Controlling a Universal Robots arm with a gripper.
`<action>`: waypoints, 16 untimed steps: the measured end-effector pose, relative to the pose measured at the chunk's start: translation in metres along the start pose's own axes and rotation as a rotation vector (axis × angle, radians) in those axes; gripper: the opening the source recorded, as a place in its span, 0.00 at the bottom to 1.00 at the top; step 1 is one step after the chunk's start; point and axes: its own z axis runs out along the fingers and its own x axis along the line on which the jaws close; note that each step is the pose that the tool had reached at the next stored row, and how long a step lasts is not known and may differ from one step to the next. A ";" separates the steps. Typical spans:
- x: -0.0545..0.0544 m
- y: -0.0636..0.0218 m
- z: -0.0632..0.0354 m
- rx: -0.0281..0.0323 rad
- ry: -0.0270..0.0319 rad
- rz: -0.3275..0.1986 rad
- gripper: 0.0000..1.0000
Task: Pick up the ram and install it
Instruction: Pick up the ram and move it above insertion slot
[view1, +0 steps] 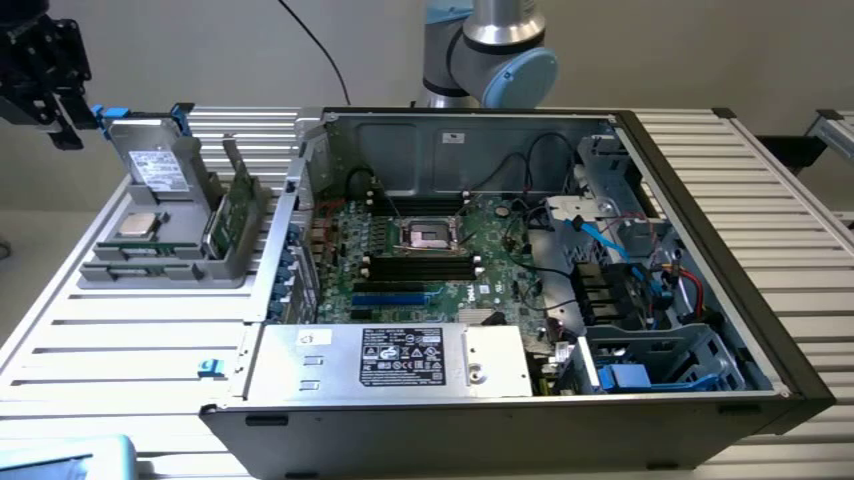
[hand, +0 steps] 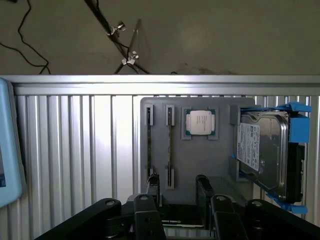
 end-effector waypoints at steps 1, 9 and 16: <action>0.000 -0.0001 0.0001 -0.0002 0.0000 0.000 0.43; 0.000 -0.0007 0.0008 -0.0004 0.0001 0.000 0.43; 0.000 -0.0008 0.0048 -0.0006 0.0002 0.000 0.43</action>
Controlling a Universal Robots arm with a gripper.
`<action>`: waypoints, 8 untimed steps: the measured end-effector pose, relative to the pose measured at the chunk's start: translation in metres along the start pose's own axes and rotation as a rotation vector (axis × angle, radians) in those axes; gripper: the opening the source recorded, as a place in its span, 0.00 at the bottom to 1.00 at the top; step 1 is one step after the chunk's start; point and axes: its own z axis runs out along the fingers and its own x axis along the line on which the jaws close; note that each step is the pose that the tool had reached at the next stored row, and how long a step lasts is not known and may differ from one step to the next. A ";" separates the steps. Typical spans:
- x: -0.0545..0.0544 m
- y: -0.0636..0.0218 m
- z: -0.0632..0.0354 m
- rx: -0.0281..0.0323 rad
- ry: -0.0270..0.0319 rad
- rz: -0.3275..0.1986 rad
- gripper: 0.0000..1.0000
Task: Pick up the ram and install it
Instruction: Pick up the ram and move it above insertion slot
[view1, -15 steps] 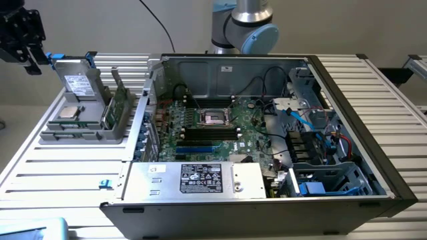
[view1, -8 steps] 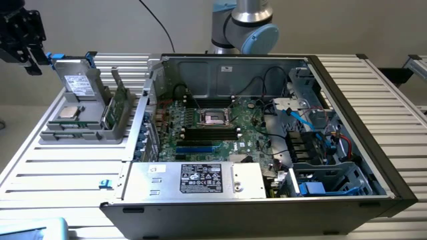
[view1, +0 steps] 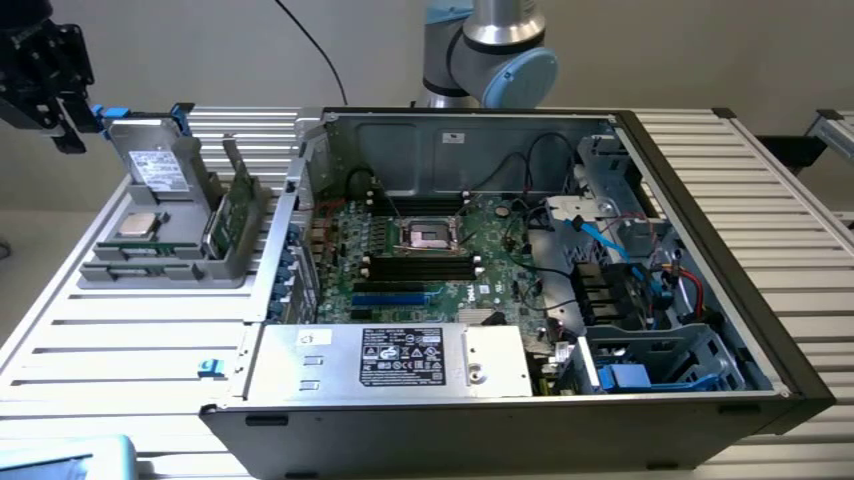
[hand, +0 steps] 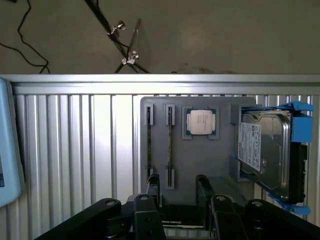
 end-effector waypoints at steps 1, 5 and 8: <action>0.000 -0.0001 0.0012 0.0001 0.0000 0.000 0.43; 0.000 -0.0001 0.0057 0.0000 0.0000 0.000 0.43; 0.000 -0.0002 0.0095 -0.0001 0.0000 0.000 0.43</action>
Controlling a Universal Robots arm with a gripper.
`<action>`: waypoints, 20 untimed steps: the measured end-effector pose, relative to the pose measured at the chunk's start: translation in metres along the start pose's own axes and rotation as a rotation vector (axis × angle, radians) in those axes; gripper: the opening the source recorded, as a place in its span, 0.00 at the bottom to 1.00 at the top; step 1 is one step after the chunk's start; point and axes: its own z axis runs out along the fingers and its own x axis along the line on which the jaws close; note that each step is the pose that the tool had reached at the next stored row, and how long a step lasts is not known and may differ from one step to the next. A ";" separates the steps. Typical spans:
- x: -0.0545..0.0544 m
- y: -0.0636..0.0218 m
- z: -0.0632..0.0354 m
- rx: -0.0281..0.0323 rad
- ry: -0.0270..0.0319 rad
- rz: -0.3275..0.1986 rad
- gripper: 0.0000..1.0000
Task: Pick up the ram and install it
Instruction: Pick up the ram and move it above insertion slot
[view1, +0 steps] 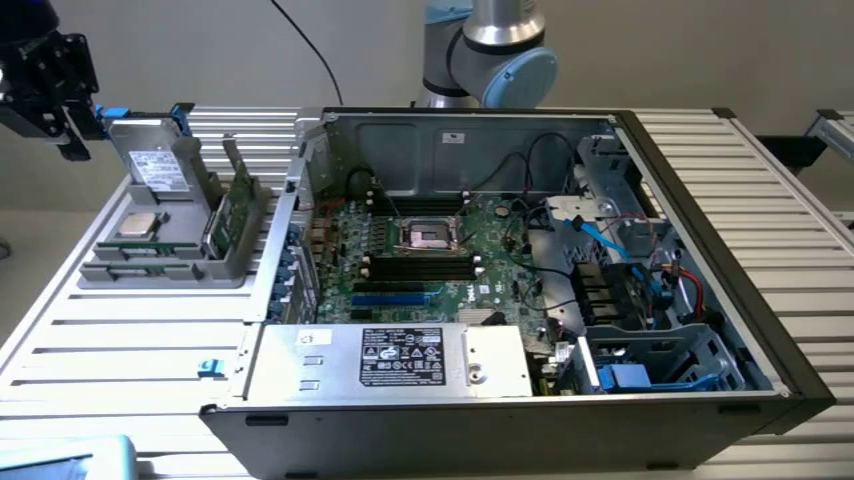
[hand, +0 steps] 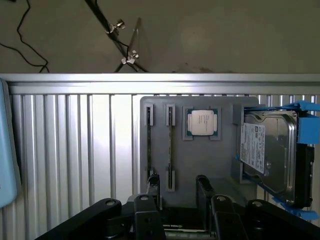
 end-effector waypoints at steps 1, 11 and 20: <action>0.000 0.0000 0.0016 0.0000 0.0000 0.000 0.43; 0.002 -0.0003 0.0134 0.0001 -0.0019 0.000 0.43; 0.013 -0.0094 0.0313 0.0000 -0.0020 0.000 0.43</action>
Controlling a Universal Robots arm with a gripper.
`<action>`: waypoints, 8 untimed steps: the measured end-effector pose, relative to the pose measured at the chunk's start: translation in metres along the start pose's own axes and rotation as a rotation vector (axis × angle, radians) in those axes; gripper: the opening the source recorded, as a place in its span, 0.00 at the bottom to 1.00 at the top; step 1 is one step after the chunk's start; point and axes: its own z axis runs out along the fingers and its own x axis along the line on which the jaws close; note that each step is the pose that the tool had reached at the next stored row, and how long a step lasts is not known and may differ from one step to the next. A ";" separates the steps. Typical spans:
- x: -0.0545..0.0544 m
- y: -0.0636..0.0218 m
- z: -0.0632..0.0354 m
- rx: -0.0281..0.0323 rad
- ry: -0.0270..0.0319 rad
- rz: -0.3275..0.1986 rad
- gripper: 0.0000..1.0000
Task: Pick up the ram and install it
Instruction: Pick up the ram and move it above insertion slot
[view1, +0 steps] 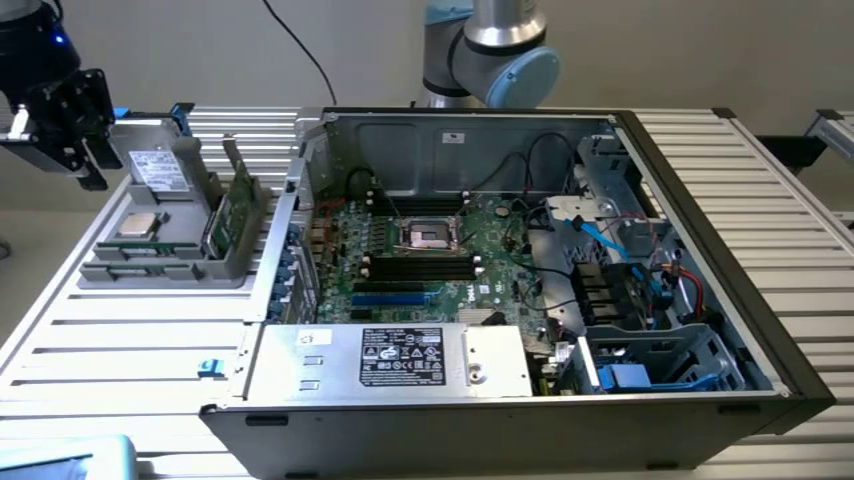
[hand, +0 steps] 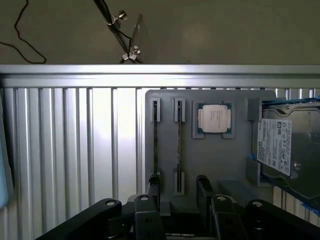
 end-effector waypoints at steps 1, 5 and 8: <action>0.001 -0.0003 0.0018 -0.0001 0.0001 0.000 0.43; 0.003 -0.0017 0.0107 -0.0001 0.0000 0.000 0.43; 0.003 -0.0029 0.0163 -0.0001 0.0000 0.000 0.43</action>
